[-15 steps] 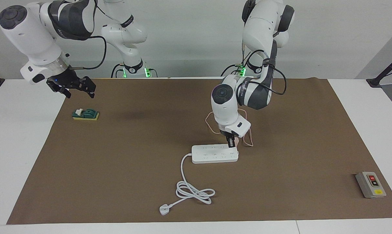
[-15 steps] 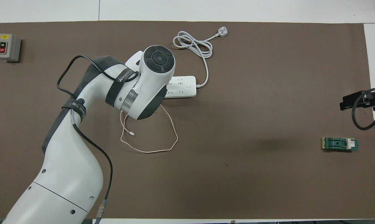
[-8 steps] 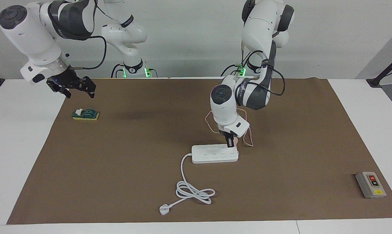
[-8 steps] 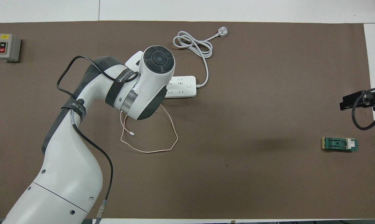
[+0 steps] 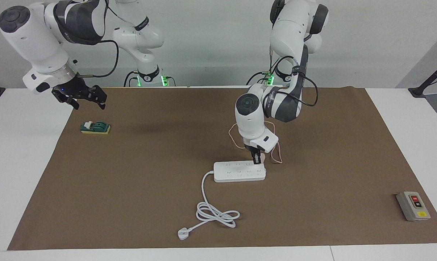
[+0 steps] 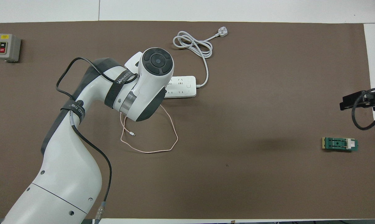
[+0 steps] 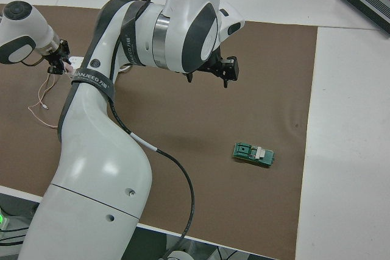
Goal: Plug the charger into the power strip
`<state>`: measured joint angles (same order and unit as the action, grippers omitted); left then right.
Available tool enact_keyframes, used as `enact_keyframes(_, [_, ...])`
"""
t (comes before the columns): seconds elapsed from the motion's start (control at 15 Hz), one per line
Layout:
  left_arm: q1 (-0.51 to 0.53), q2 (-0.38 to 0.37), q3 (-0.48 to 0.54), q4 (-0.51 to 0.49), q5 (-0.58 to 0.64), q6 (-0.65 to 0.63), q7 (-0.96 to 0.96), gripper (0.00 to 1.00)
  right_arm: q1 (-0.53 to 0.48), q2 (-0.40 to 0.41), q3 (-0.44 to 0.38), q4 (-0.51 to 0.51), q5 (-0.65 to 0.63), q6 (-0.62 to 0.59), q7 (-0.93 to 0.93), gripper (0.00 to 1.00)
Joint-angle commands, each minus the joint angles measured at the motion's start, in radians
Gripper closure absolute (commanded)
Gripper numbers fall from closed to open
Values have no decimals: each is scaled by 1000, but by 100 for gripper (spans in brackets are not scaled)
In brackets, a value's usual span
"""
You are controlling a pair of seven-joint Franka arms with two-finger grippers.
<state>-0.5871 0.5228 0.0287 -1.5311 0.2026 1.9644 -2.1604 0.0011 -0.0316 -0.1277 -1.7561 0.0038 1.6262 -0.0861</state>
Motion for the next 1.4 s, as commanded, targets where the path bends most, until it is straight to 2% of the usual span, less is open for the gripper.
enact_keyframes(0.0, [-17,-26,10,-55,-12,36,-12,100,-15,-14,14,-5,-13,-11,-17,0])
enact_keyframes(0.53, [-17,-21,11,-102,-11,93,-12,100,-15,-14,14,-5,-13,-11,-17,0])
enact_keyframes(0.87, [-30,-36,13,-168,-2,149,-12,100,-15,-13,14,-5,-13,-11,-17,0])
enact_keyframes(1.07, [-33,14,14,-149,3,152,-12,100,-15,-14,14,-5,-13,-12,-17,0])
enact_keyframes(1.33, [-33,17,13,-149,12,152,-12,100,-15,-14,14,-5,-13,-11,-17,0])
